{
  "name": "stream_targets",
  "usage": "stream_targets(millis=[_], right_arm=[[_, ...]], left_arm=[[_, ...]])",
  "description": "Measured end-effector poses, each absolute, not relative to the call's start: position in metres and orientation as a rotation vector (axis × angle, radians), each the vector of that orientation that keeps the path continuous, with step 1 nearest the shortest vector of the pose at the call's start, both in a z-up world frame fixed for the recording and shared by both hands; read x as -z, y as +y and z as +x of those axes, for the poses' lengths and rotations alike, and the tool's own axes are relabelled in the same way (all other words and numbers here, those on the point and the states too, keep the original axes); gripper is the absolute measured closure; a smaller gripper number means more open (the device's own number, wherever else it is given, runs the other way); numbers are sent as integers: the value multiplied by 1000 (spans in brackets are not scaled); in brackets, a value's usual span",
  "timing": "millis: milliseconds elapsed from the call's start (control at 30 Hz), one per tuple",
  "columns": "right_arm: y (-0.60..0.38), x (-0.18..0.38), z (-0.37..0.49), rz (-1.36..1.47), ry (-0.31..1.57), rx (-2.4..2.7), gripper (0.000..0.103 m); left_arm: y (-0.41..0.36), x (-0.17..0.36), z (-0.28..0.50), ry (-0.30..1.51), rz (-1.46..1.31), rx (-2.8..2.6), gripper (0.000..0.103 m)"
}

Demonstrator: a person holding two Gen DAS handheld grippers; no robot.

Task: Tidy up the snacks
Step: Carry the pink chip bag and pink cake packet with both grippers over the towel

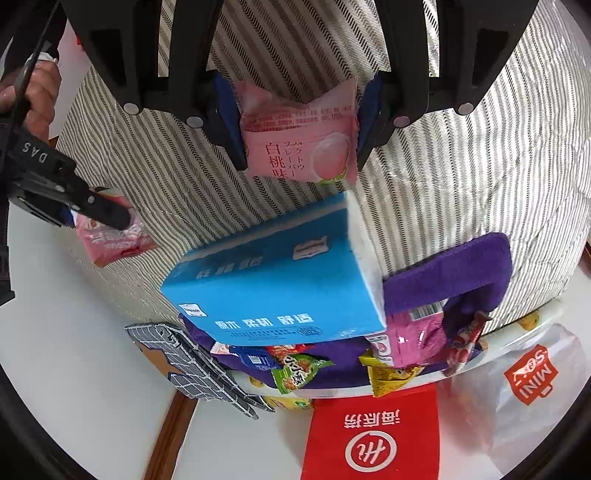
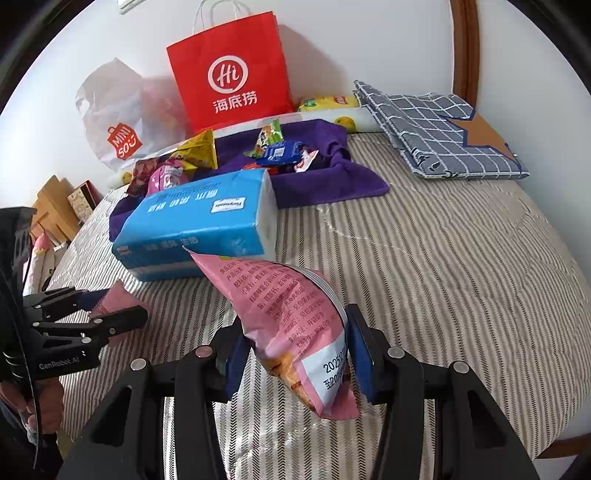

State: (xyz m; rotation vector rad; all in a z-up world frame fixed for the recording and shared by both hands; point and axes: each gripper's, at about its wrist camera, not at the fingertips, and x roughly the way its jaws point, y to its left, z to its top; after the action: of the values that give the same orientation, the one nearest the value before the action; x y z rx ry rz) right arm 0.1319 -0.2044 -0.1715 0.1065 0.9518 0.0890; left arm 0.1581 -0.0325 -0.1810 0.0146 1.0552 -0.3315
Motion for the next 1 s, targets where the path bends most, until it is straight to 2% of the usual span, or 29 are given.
stream_targets(millis=[633,1000], right_arm=[[-194,176,131,105,976,-92,54],[-187,151,133,104,920,-113,54]], left_arm=[[-17,161,149,1016,-51,309,51],[-12,141,149,975,-61,298,51]])
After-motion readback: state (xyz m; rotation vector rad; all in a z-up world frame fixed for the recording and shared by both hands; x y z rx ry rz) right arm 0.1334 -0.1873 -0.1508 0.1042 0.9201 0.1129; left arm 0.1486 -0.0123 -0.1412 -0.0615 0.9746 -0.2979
